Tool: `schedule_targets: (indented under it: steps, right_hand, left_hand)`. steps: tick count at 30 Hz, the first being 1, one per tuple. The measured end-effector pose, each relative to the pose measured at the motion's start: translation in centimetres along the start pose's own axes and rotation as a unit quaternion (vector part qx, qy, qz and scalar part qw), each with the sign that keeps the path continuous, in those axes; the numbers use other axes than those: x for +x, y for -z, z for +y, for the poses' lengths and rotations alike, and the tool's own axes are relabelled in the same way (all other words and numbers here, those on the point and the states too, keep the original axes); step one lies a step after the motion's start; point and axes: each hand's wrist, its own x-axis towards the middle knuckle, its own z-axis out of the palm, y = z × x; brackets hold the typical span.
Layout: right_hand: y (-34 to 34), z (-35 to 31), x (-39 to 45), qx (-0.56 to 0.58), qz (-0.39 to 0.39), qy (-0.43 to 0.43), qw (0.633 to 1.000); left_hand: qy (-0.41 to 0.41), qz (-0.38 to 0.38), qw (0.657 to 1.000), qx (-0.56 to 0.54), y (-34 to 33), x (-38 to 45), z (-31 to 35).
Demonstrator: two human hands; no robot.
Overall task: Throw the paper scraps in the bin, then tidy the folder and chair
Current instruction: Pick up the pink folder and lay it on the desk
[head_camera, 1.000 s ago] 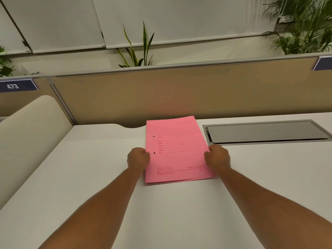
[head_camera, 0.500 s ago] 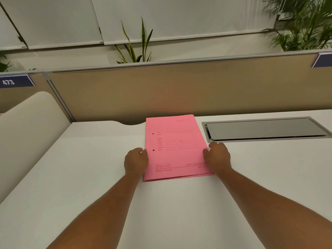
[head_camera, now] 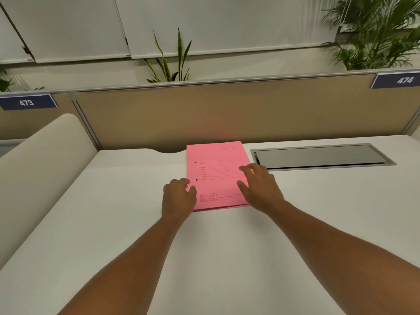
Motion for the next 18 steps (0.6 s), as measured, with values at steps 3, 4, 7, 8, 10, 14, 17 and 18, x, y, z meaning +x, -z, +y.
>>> schedule_targets:
  steps: [3,4,7,8,10,14,17,18]
  right_hand:
    - [2.5,-0.9,-3.0,-0.016,-0.008,0.019,1.000]
    - [3.4,-1.3,-4.3,-0.018,-0.006,0.024,1.000]
    - [5.0,-1.8,-7.1,-0.025,-0.018,0.039,0.999]
    - [5.4,-1.8,-8.0,-0.027,-0.024,0.044,0.998]
    - [6.5,-2.1,-10.2,-0.027,-0.036,0.057,0.997]
    - [8.7,-2.9,-14.6,-0.024,-0.048,0.076,0.996]
    - [10.6,-3.7,-18.6,-0.031,-0.037,0.086,0.995]
    - [11.0,-3.8,-19.5,-0.032,-0.034,0.090,0.995]
  left_hand:
    - [-0.039,-0.018,0.999,0.030,2.1,-3.4,0.5]
    - [-0.045,-0.021,0.998,0.037,3.0,-4.7,0.6]
    - [-0.052,-0.028,0.997,0.045,4.6,-7.1,0.7]
    - [-0.055,-0.028,0.997,0.046,5.1,-7.9,0.7]
    - [-0.064,-0.030,0.996,0.048,6.2,-10.0,0.9]
    - [-0.078,-0.044,0.994,0.061,8.0,-14.5,1.3]
    - [-0.093,-0.049,0.992,0.068,9.5,-18.6,1.8]
    - [-0.098,-0.049,0.992,0.068,9.6,-19.6,1.9]
